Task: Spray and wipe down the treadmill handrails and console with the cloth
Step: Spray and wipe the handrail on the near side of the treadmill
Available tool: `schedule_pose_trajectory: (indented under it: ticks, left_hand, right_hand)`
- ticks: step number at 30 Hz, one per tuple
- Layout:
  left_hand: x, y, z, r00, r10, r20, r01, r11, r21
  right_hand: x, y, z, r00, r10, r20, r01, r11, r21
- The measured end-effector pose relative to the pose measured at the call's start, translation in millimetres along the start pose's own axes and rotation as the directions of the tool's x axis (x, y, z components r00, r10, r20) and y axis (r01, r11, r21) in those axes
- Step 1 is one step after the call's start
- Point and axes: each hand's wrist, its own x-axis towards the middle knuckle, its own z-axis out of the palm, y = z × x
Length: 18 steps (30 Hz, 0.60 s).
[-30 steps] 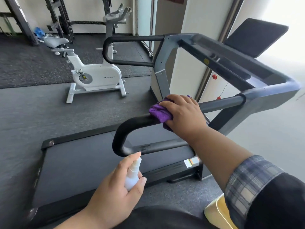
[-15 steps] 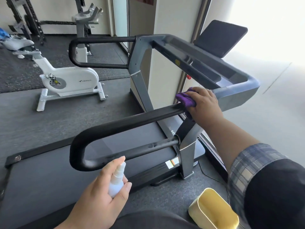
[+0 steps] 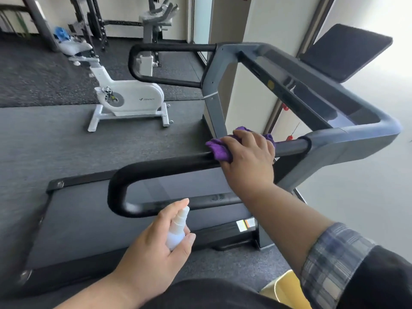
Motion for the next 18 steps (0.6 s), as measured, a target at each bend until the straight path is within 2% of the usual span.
schedule_pose_trajectory:
  ticks: [4,12,15,18]
  left_hand:
    - [-8.7,-5.4,-13.9,0.999,-0.028,-0.04,0.027,1.0,-0.009]
    - [-45.6,-29.9,-56.1,0.987,-0.086,-0.135,0.09,0.996,0.025]
    - [-60.1,-37.6,-72.9,0.983,-0.091,-0.156,0.095,0.995,0.02]
    - [-71.5,-45.6,-87.9,0.98,-0.094,-0.176,0.1,0.995,0.024]
  right_hand:
    - [-2.5,-41.6,1.5,0.998,-0.064,0.024,0.064,0.998,0.012]
    - [-11.8,-146.6,14.3,0.968,-0.248,-0.033,0.25,0.964,0.09]
    - [-17.4,-183.0,24.5,0.923,-0.385,-0.011,0.385,0.922,0.052]
    - [-27.6,-211.0,40.4,0.838,-0.546,0.011,0.544,0.834,-0.091]
